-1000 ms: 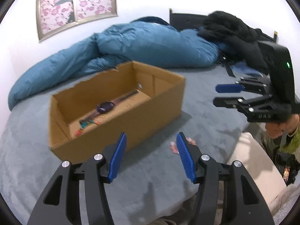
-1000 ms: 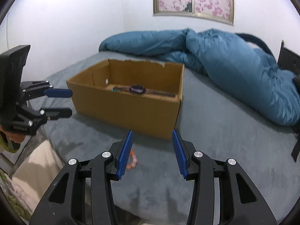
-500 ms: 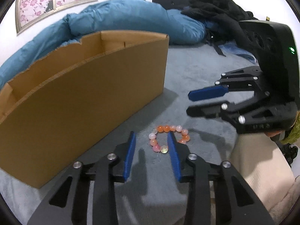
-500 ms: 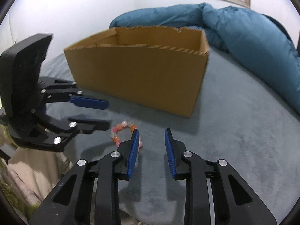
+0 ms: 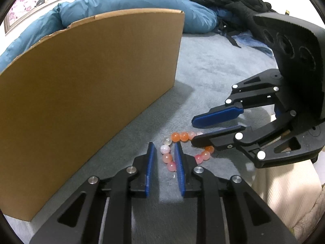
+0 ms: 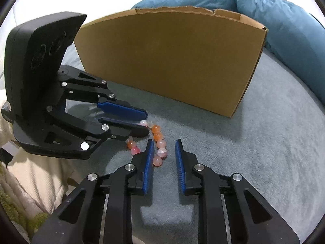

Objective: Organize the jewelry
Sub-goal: 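Close both tools on the pink-orange bead bracelet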

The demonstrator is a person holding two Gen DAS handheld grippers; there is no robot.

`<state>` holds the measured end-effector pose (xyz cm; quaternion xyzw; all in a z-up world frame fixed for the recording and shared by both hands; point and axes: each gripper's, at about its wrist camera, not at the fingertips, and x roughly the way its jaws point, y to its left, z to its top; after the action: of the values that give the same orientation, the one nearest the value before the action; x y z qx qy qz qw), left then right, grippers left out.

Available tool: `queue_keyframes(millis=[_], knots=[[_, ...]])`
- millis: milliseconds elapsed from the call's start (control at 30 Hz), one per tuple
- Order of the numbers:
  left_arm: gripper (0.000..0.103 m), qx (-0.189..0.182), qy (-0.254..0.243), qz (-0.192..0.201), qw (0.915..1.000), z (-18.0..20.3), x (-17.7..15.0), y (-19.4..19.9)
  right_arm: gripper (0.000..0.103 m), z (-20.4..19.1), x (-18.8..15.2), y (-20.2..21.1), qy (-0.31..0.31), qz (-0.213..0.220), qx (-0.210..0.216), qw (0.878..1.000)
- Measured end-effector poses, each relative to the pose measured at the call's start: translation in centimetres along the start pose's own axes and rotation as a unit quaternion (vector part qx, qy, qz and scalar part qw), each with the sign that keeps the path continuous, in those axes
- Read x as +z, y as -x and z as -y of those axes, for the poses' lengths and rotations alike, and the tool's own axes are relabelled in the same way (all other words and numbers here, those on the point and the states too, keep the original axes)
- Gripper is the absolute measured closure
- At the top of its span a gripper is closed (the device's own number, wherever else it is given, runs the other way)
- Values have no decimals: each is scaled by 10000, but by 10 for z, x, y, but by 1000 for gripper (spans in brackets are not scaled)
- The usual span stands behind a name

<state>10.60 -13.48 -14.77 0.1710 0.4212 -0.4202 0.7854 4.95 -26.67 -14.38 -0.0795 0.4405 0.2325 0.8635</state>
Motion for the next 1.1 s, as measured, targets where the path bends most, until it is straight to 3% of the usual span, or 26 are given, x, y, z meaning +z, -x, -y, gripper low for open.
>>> queue_keyframes(millis=[433,1100], knots=[[92,105,-90,-115,9998,7,6,-9,95,-13,20,-12,255,-316,-106,9991],[94,100,-45,-65,9999,7,5,-4,95,-10,18,-9,199,-234,-139,9994]])
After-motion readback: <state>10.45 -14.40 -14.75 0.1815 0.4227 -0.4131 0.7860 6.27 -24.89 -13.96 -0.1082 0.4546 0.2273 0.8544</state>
